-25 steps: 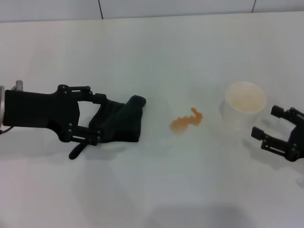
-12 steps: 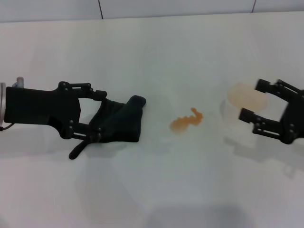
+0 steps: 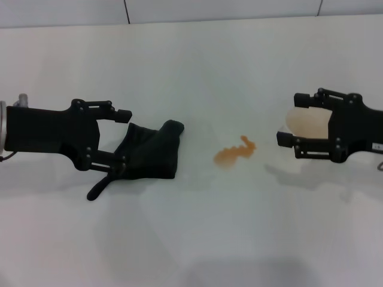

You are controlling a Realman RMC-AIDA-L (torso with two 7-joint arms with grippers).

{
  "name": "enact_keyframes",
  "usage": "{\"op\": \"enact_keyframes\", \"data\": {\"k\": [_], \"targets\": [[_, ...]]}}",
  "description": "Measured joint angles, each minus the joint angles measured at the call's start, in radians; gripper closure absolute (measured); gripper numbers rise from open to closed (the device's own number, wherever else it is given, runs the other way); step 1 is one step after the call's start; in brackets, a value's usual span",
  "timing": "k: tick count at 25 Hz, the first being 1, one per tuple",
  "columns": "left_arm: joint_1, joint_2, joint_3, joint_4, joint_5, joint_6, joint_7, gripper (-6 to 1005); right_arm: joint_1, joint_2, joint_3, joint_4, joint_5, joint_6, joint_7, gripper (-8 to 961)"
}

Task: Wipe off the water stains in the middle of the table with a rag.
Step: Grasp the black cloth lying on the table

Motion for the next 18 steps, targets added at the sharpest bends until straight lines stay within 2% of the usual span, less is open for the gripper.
{"op": "enact_keyframes", "data": {"k": [8, 18], "targets": [[0.0, 0.002, 0.0, 0.0, 0.0, -0.004, 0.0, 132, 0.059, -0.001, 0.004, -0.081, -0.174, 0.025, 0.16, 116], [0.0, 0.005, 0.0, 0.0, 0.002, -0.018, -0.017, 132, 0.061, 0.0, 0.006, -0.098, -0.171, 0.027, 0.165, 115]]}}
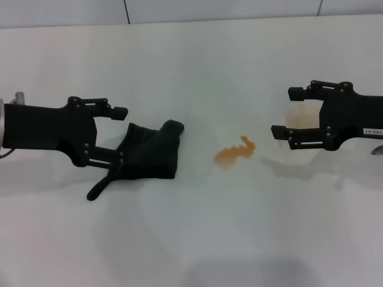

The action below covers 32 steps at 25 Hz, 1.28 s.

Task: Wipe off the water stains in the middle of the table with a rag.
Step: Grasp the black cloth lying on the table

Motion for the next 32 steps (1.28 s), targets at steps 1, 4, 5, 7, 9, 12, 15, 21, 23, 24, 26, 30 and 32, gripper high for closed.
{"op": "enact_keyframes", "data": {"k": [1, 4, 5, 7, 9, 12, 15, 21, 23, 24, 26, 30, 32], "targets": [[0.0, 0.0, 0.001, 0.0, 0.002, -0.008, -0.008, 132, 0.0, 0.0, 0.0, 0.0, 0.001, 0.001, 0.0, 115], [-0.011, 0.001, 0.006, 0.0, 0.031, -0.044, -0.043, 133, 0.0, 0.001, 0.0, 0.0, 0.006, 0.004, 0.0, 115], [-0.018, 0.001, 0.007, 0.0, 0.048, -0.055, -0.055, 133, 0.001, 0.001, -0.001, -0.001, 0.009, 0.005, 0.0, 115], [-0.034, 0.002, 0.008, -0.001, 0.084, -0.079, -0.08, 133, 0.001, 0.002, -0.003, -0.001, 0.013, 0.006, 0.001, 115], [-0.054, 0.005, 0.008, -0.004, 0.113, -0.098, -0.103, 133, 0.002, 0.002, -0.006, -0.001, 0.015, 0.007, 0.001, 115], [-0.098, 0.008, 0.008, -0.01, 0.167, -0.118, -0.142, 133, 0.002, 0.002, -0.009, -0.002, 0.026, 0.007, 0.001, 115], [-0.142, 0.01, 0.008, -0.013, 0.213, -0.125, -0.182, 133, 0.002, 0.002, -0.01, -0.002, 0.039, 0.007, 0.001, 116], [-0.204, -0.004, 0.015, -0.022, 0.276, -0.132, -0.251, 133, 0.005, 0.002, -0.014, -0.002, 0.063, 0.002, 0.001, 116], [-0.21, -0.014, 0.038, -0.026, 0.293, -0.134, -0.269, 133, 0.005, 0.002, -0.017, -0.002, 0.066, 0.002, 0.002, 116], [-0.209, -0.018, 0.058, -0.026, 0.301, -0.138, -0.276, 133, 0.005, 0.002, -0.019, -0.002, 0.066, 0.002, 0.002, 116], [-0.201, -0.023, 0.084, -0.03, 0.306, -0.149, -0.283, 133, 0.005, 0.002, -0.024, 0.0, 0.067, 0.001, 0.002, 117], [-0.182, -0.025, 0.095, -0.057, 0.298, -0.177, -0.277, 133, 0.003, 0.002, -0.034, 0.001, 0.068, -0.001, 0.002, 117], [-0.171, -0.025, 0.095, -0.068, 0.297, -0.193, -0.272, 133, 0.001, 0.002, -0.04, 0.0, 0.072, -0.002, 0.002, 117]]}}
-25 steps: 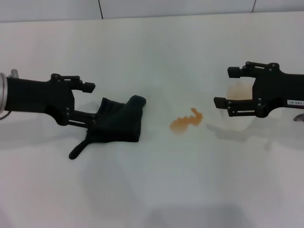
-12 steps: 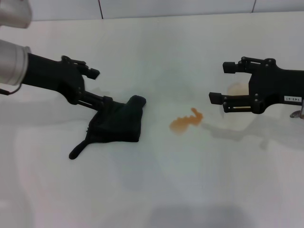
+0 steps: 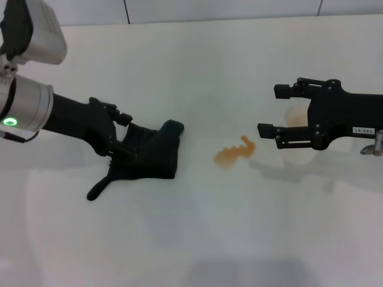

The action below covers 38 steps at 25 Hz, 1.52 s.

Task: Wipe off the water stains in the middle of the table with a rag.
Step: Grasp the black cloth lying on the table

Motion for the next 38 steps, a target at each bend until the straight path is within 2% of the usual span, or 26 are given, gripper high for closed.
{"op": "enact_keyframes", "data": {"k": [5, 12, 21, 38], "targets": [[0.009, -0.002, 0.011, -0.034, 0.0, -0.039, 0.009, 133, -0.001, 0.0, -0.006, 0.001, 0.009, -0.001, 0.0, 117], [0.01, -0.005, 0.078, -0.062, -0.023, -0.103, -0.001, 133, 0.0, 0.0, -0.009, 0.004, 0.009, -0.001, 0.0, 118], [0.004, -0.006, 0.106, -0.074, -0.029, -0.115, 0.0, 136, -0.005, 0.0, -0.009, 0.006, 0.02, -0.007, -0.004, 119], [0.006, -0.007, 0.199, -0.125, -0.07, -0.225, 0.017, 137, -0.005, 0.0, -0.008, 0.012, 0.022, -0.007, -0.008, 120]]}}
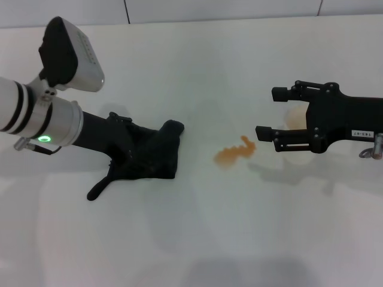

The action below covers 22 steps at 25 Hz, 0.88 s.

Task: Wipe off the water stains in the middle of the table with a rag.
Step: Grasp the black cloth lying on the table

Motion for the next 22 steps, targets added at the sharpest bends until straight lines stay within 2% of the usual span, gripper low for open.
{"op": "enact_keyframes", "data": {"k": [14, 22], "targets": [[-0.002, 0.0, 0.028, -0.024, -0.031, -0.028, 0.01, 141, 0.0, 0.0, 0.007, 0.001, 0.0, -0.003, 0.0, 121], [0.006, 0.001, 0.021, -0.022, -0.033, -0.045, 0.011, 222, 0.0, 0.0, 0.008, 0.008, 0.01, -0.002, -0.001, 121]]}}
